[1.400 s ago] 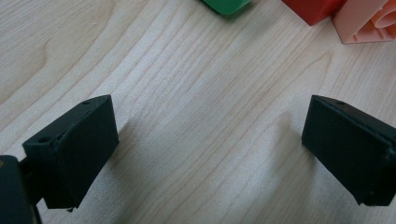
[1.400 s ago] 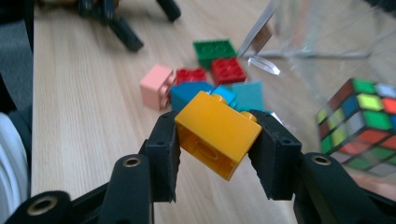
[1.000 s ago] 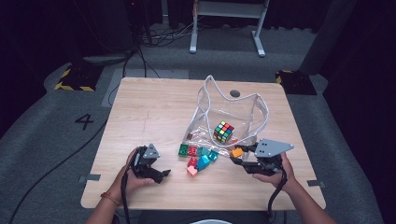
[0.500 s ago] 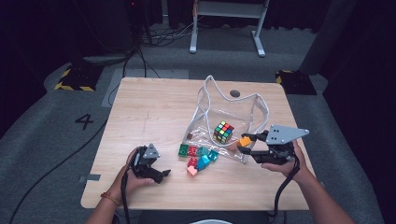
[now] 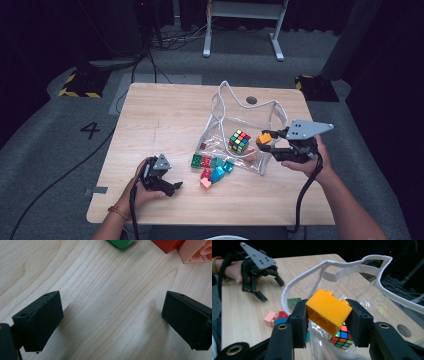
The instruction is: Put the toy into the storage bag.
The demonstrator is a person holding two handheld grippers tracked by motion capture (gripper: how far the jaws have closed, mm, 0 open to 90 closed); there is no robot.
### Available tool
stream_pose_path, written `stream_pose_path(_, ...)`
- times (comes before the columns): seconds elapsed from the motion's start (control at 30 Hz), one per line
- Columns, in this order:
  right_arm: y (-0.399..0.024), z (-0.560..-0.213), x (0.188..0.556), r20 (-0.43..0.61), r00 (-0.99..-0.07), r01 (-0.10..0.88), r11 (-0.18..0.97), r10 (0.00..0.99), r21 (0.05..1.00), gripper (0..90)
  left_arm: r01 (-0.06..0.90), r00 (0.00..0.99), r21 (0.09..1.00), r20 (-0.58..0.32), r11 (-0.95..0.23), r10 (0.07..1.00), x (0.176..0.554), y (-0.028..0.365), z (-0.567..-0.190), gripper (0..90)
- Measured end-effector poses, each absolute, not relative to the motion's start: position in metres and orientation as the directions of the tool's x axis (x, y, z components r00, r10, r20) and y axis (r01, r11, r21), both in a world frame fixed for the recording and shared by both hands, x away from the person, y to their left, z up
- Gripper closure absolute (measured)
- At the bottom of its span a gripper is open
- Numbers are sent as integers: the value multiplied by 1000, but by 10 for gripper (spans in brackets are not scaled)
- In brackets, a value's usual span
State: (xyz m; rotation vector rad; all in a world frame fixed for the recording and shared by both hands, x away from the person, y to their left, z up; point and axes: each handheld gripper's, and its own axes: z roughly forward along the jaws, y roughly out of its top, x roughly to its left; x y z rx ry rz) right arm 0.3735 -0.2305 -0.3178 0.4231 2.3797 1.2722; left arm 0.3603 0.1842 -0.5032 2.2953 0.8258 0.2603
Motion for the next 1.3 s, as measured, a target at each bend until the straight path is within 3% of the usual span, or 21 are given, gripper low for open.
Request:
stream_pose_path(0.63,-216,-303,441,-206,-854,145,600,478,787,549,491,779,657,-38,-572,626,360,184,-503,37)
stream_pose_path(1.3,-182,-307,478,-211,-903,166,755,375,635,549,491,779,658,-38,-571,626,360,184,-503,37)
